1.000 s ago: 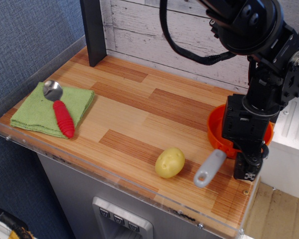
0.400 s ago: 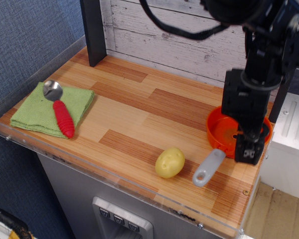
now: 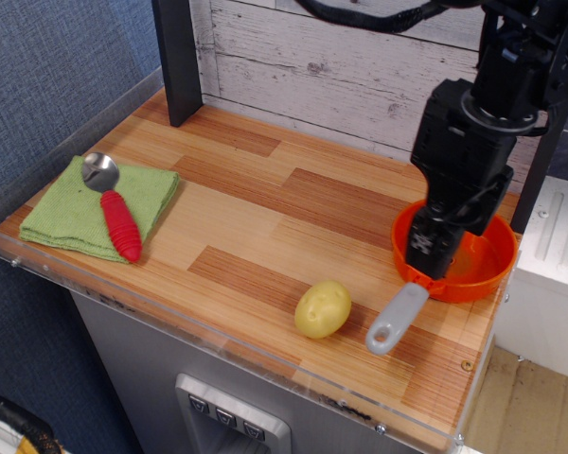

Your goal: Move the pan to the right of the egg

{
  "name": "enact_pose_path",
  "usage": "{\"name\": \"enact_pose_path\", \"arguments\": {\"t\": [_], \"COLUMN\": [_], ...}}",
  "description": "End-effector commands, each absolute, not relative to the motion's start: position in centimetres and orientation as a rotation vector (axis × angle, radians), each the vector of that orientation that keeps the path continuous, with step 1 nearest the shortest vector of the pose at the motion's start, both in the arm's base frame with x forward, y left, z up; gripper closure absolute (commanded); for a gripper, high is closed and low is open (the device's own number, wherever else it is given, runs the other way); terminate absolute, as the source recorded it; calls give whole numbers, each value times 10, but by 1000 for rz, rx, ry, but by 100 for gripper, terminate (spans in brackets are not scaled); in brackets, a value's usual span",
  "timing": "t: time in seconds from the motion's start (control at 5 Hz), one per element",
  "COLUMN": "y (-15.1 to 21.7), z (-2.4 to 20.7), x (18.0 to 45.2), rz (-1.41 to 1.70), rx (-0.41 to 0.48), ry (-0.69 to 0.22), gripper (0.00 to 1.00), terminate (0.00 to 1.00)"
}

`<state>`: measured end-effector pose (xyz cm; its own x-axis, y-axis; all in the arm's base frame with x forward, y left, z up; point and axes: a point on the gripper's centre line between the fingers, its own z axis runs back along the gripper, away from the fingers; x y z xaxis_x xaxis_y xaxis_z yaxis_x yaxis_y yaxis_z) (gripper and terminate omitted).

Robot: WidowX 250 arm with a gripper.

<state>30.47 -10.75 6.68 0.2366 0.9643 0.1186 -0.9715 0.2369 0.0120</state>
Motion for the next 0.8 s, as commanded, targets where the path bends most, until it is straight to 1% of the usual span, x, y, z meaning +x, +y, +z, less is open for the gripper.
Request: {"name": "enact_pose_path", "arguments": {"t": [0.0,0.2,0.4,0.6], "y": [-73,-47,-17,5], "z": [104,111,106,101], "x": [328,332,346,368], "rz": [1009,763,544,333], "rx": [171,251,208,202], "ry": [-206,-226,-237,-228], "gripper": [0,0,0,0], "terminate": [0,0,0,0]}}
